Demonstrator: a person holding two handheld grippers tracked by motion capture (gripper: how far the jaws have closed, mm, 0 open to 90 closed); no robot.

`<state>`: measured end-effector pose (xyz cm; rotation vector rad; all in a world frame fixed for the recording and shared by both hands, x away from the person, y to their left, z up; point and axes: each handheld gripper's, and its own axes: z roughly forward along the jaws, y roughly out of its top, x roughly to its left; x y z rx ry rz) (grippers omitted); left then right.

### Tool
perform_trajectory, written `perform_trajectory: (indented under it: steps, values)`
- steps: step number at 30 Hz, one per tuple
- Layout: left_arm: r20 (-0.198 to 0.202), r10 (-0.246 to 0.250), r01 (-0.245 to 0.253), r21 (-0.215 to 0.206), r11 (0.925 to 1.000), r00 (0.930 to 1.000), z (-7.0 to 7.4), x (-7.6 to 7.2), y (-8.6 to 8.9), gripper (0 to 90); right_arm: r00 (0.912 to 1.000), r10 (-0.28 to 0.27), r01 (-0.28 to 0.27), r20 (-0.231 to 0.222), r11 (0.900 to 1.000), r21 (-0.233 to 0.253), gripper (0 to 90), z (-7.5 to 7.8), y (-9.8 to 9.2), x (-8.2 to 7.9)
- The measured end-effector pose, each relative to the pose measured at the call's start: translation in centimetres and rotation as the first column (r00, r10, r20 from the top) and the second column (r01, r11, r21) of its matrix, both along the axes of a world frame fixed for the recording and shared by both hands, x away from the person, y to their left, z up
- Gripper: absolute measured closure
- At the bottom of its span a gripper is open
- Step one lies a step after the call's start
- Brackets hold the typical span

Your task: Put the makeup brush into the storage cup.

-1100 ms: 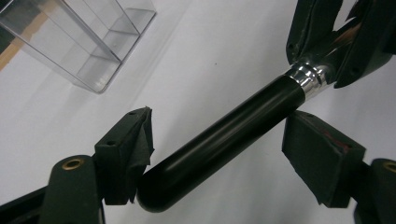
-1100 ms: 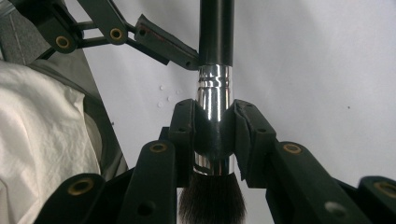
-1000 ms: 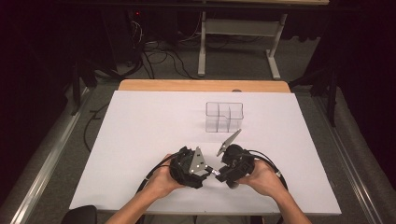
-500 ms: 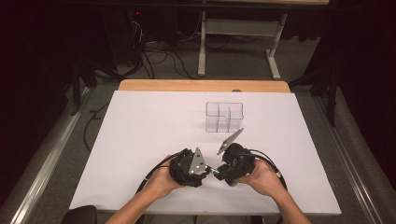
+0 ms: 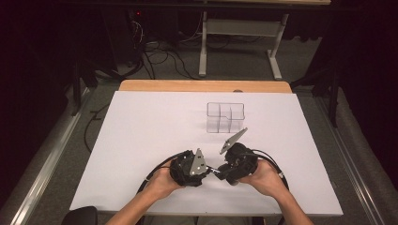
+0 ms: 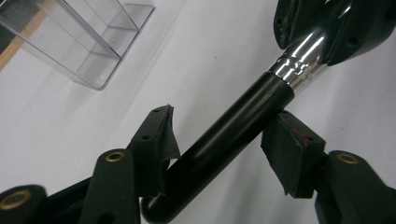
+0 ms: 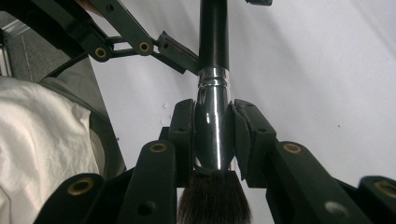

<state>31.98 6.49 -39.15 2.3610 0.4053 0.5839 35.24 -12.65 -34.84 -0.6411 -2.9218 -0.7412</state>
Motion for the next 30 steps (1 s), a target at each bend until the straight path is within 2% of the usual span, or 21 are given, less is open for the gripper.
perform_trajectory:
  steps: [10,20,26,29,30]
  values:
    - [0.000,0.000,0.000,0.022,0.9998,1.0000,-0.12,-0.15,-0.15,49.4,1.0000,-0.002,0.002,0.002,1.000,0.009,72.6,0.16,-0.12,-0.03]
    - [0.006,-0.025,0.025,0.044,0.9987,0.9997,-0.32,-0.26,-0.33,56.4,1.0000,-0.002,0.002,-0.004,0.999,0.034,72.5,0.38,-0.37,0.03]
    - [0.021,-0.036,0.034,0.073,0.9968,0.9991,-0.28,-0.41,-0.45,58.8,1.0000,0.004,-0.004,-0.002,0.999,0.040,72.4,0.41,-0.47,0.05]
    - [0.026,-0.051,0.048,0.089,0.9948,0.9984,-0.21,-0.54,-0.51,61.8,1.0000,0.004,-0.004,0.000,0.999,0.042,72.1,0.42,-0.49,0.05]
    - [0.019,-0.071,0.069,0.099,0.9927,0.9973,-0.12,-0.62,-0.54,63.8,0.9999,0.006,-0.007,0.016,0.999,0.053,70.9,0.50,-0.58,0.09]
